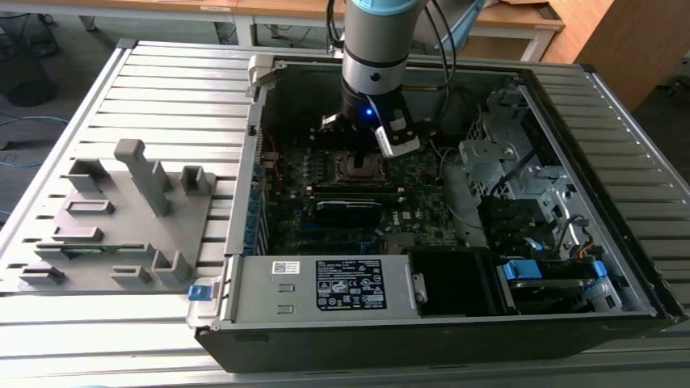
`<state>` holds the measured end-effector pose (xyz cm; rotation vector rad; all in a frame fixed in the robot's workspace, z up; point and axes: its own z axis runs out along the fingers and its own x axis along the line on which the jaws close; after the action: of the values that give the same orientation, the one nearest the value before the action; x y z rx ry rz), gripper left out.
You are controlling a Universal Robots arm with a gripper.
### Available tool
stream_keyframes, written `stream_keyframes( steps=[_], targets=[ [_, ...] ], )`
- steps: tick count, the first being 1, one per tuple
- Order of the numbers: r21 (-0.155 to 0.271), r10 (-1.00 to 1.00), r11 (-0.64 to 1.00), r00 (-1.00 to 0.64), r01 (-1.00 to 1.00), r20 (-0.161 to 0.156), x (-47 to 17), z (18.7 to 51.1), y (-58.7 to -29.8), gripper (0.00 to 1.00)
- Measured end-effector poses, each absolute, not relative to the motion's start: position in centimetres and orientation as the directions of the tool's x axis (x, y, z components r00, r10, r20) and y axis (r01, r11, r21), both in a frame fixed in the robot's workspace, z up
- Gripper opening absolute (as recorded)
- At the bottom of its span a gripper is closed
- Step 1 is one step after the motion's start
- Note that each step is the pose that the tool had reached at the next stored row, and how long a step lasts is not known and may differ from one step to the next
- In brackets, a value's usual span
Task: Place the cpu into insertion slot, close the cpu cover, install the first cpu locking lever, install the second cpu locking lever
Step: 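Install the second cpu locking lever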
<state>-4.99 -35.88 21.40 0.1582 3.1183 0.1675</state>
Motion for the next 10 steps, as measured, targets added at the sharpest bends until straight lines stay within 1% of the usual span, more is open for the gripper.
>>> stream_keyframes(
  steps=[10],
  targets=[
    [0.096, 0.102, 0.990, -0.995, 0.100, -0.011, -4.73, 21.38, -35.58, 0.10]
  ],
)
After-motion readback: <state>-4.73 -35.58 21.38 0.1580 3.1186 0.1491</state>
